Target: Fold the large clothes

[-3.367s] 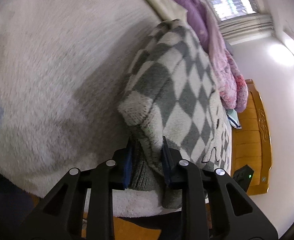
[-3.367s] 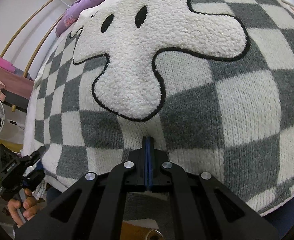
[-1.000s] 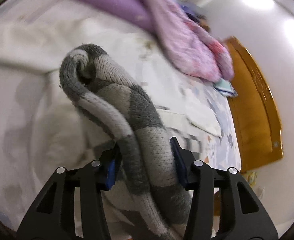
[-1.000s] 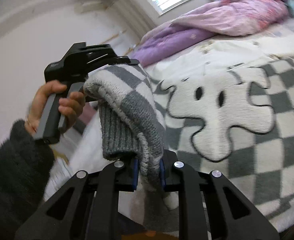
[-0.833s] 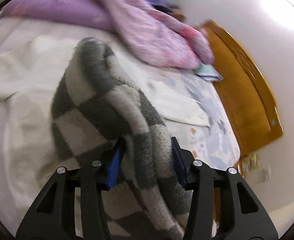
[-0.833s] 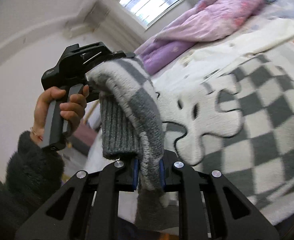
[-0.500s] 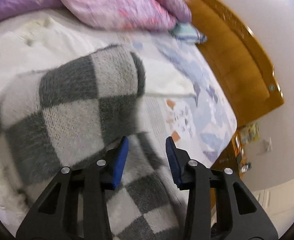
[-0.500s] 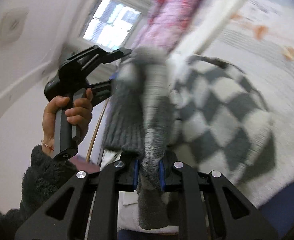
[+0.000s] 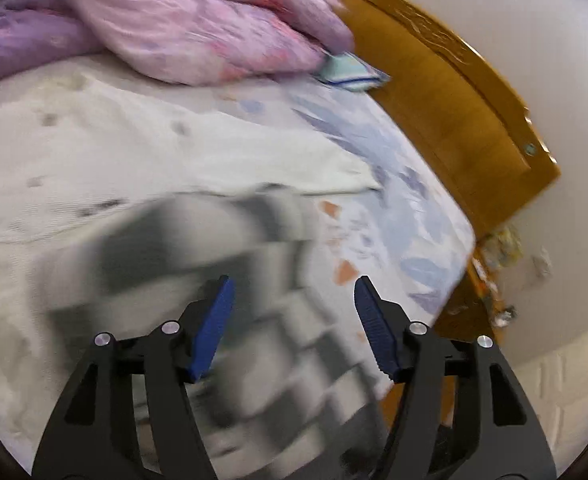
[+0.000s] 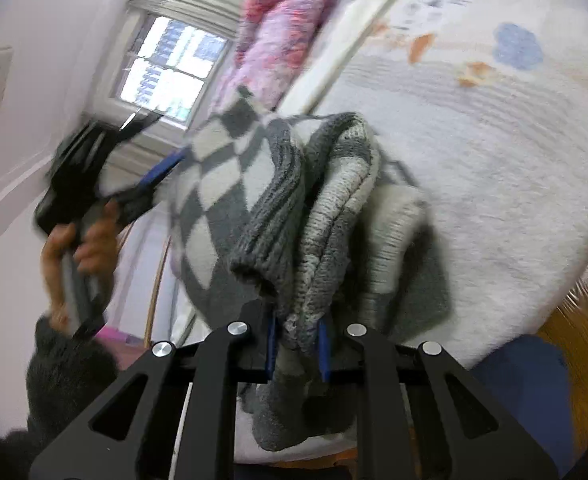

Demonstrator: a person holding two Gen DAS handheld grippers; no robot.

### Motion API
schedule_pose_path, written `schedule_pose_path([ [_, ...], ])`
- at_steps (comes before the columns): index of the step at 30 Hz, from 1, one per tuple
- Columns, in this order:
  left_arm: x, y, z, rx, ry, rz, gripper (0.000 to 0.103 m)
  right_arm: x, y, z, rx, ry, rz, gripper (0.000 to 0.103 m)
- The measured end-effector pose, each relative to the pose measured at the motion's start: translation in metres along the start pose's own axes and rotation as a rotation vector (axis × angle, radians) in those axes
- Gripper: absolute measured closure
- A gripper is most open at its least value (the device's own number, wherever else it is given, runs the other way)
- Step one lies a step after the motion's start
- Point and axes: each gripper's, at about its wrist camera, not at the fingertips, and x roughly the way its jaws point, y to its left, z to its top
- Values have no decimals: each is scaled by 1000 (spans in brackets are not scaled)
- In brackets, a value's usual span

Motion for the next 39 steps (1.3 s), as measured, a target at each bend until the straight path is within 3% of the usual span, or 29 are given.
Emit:
schedule_pose_path([
  [3, 1, 28, -12, -44, 26, 44, 40, 9, -5, 4, 8, 38, -7, 88],
  [6, 19, 39, -18, -8, 38, 149, 40, 14, 9, 7, -19, 95, -11, 83],
  [10, 52, 49, -12, -24, 97, 178, 42, -5, 20, 17, -38, 116, -33, 78],
  [15, 76, 47, -11, 43, 151, 249, 42, -42, 44, 35, -146, 16, -136, 78],
  [19, 78, 51, -13, 38, 155, 241, 42, -33, 77, 58, -260, 0, -114, 78],
  [21, 77, 51, -13, 44, 155, 238, 42, 1, 85, 74, -278, 46, -79, 78],
  [24, 75, 51, -13, 42, 158, 234, 43, 51, 74, 82, -260, 149, -175, 78],
  [25, 74, 52, -12, 37, 159, 229, 42, 73, 59, 84, -242, 205, -242, 88],
  [26, 74, 52, -11, 34, 161, 223, 42, 79, 47, 85, -210, 214, -257, 103],
  [31, 48, 56, -7, -31, 100, 124, 39, 75, 28, 88, -147, 235, -171, 103],
  [33, 21, 58, -9, -80, 41, 67, 31, 60, 27, 88, -123, 235, -112, 99],
  [34, 7, 60, -12, -95, 8, 72, 22, 51, 29, 89, -121, 225, -108, 96],
  [36, -26, 65, -27, -106, -67, 125, 16, 32, 33, 86, -125, 199, -80, 77],
  [38, -44, 73, -43, -118, -94, 148, 16, 15, 32, 83, -116, 150, -125, 28],
  [39, -52, 83, -57, -160, -100, 168, 16, 11, 30, 78, -129, 130, -177, 28],
])
